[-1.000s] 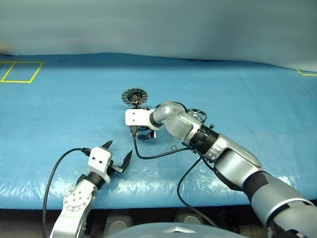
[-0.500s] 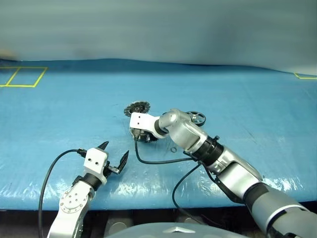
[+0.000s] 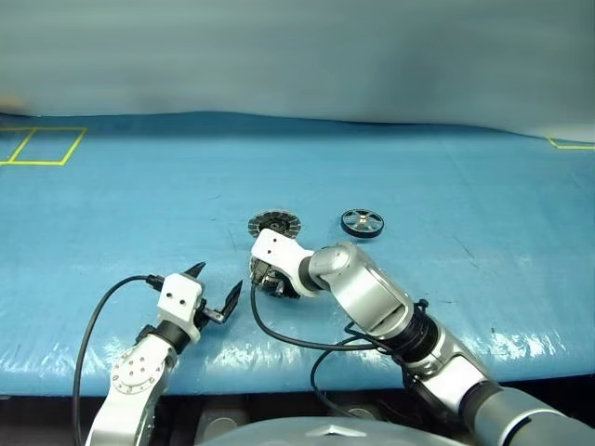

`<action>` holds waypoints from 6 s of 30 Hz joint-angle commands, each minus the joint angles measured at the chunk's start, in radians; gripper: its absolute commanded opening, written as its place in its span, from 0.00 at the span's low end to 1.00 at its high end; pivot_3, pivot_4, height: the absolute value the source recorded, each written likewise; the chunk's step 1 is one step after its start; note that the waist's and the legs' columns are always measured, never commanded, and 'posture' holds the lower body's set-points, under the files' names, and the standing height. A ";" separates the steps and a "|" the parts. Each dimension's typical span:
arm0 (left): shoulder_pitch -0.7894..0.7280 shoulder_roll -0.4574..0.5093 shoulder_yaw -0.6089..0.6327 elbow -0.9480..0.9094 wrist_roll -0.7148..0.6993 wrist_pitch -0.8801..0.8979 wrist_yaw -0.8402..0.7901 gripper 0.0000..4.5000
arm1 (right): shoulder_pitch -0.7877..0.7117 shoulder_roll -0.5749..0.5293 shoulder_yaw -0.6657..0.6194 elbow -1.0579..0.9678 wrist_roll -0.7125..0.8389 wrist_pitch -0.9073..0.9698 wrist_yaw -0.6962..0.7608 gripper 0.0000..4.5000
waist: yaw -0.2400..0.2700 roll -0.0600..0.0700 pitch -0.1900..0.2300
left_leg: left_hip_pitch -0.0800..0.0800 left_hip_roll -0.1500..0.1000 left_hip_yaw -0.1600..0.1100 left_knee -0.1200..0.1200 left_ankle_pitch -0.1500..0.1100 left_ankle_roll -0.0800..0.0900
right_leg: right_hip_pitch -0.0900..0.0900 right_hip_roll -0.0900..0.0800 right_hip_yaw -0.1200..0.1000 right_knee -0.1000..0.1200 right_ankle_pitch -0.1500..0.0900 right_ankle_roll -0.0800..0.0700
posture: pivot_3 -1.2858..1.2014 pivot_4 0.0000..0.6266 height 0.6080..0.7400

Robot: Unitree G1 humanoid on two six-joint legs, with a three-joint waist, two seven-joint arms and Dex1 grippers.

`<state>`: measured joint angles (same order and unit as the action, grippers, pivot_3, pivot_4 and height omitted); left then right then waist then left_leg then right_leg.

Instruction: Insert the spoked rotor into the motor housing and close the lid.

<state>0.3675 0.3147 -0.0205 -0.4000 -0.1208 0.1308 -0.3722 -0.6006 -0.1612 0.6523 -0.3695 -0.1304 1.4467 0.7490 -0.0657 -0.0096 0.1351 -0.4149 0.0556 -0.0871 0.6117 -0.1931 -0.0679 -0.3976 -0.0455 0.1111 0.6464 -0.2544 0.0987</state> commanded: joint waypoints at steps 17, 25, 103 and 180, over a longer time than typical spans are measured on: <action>-0.039 0.075 -0.096 -0.013 -0.027 -0.019 -0.181 1.00 | 0.345 -0.136 -0.533 -0.508 0.224 -0.202 -0.178 0.92 | 0.009 0.001 0.008 | -0.016 -0.001 0.000 -0.001 -0.001 0.001 | -0.011 0.000 0.000 -0.001 0.000 0.000 | 0.52 0.24 1.00; -0.057 0.046 -0.134 0.022 -0.031 -0.069 -0.205 1.00 | 0.707 -0.089 -0.543 -0.294 0.155 -0.646 -0.377 0.92 | -0.001 -0.001 0.010 | -0.013 0.000 0.001 0.001 0.000 0.001 | -0.011 0.000 0.001 0.000 0.000 0.001 | 0.52 0.24 1.00; 0.010 0.008 -0.093 0.023 0.015 -0.163 -0.044 1.00 | -0.202 -0.086 -0.004 0.664 0.066 -0.430 0.071 0.42 | -0.013 0.000 0.007 | 0.004 0.000 0.002 0.001 0.001 0.003 | 0.003 0.001 0.002 0.002 0.001 0.001 | 0.52 0.24 1.00; -0.061 0.038 -0.131 0.052 -0.037 -0.094 -0.200 1.00 | 0.880 -0.236 -0.413 -0.107 0.184 -0.923 -0.318 0.15 | 0.021 -0.006 0.012 | 0.001 0.005 0.007 0.001 -0.005 -0.001 | 0.000 0.003 0.005 -0.003 -0.001 -0.001 | 0.52 0.24 1.00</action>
<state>0.3029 0.3570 -0.1478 -0.3157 -0.1580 0.0421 -0.5799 0.2523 -0.3628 0.2356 -0.4430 0.0459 0.4624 0.3943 -0.0444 -0.0161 0.1468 -0.4142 0.0610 -0.0804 0.6127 -0.1977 -0.0688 -0.3980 -0.0422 0.1164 0.6435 -0.2555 0.0973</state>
